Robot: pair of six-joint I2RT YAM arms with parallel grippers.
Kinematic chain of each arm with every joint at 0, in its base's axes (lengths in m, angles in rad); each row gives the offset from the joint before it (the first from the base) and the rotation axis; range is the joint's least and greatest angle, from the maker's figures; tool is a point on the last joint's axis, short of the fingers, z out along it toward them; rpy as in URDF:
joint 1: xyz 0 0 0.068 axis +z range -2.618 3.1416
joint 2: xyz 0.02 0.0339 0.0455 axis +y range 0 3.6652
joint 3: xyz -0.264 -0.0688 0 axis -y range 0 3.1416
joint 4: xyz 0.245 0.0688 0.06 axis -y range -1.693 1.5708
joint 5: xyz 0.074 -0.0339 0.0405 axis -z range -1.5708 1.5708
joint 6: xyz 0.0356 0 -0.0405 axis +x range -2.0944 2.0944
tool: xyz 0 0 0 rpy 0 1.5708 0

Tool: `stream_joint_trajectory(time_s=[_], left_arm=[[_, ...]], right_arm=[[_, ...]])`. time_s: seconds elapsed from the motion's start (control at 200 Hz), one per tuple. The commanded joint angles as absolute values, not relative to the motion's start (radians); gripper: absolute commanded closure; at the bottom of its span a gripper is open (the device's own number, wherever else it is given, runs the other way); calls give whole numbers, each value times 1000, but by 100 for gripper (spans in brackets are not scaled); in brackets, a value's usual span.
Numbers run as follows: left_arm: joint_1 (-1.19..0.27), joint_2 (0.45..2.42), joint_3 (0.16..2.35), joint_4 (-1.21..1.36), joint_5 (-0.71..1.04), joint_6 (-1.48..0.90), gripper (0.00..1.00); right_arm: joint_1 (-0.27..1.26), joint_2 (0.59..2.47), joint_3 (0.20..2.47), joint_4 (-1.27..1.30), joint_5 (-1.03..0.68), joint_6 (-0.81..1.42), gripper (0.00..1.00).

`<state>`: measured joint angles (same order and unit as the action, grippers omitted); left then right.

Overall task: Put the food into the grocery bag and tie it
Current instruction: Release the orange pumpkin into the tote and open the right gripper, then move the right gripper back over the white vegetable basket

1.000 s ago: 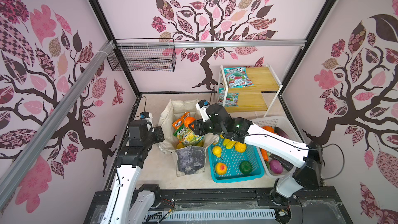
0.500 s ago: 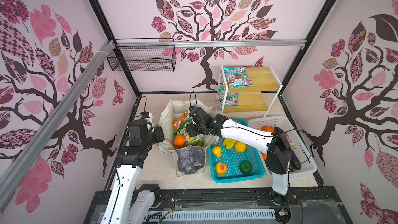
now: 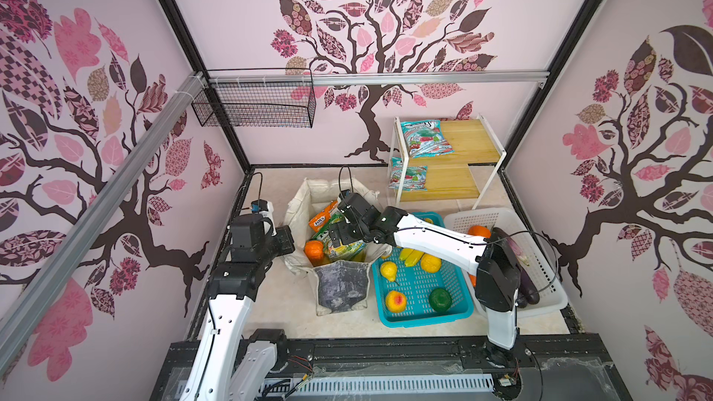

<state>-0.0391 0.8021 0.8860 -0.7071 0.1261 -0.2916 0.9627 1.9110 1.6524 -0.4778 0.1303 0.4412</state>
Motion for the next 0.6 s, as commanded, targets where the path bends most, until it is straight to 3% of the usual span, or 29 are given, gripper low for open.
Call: stream_joint_trajectory(time_s=[0.0, 0.345, 0.595], left_arm=[[-36, 804, 862, -680, 140, -291, 100], [-37, 801, 861, -678, 140, -293, 100], [-36, 803, 862, -677, 141, -293, 100]], right_arm=[[965, 1743, 1583, -399, 164, 423, 0], [965, 1380, 1359, -351, 248, 416, 0], [938, 1047, 1177, -350, 476, 387, 0]])
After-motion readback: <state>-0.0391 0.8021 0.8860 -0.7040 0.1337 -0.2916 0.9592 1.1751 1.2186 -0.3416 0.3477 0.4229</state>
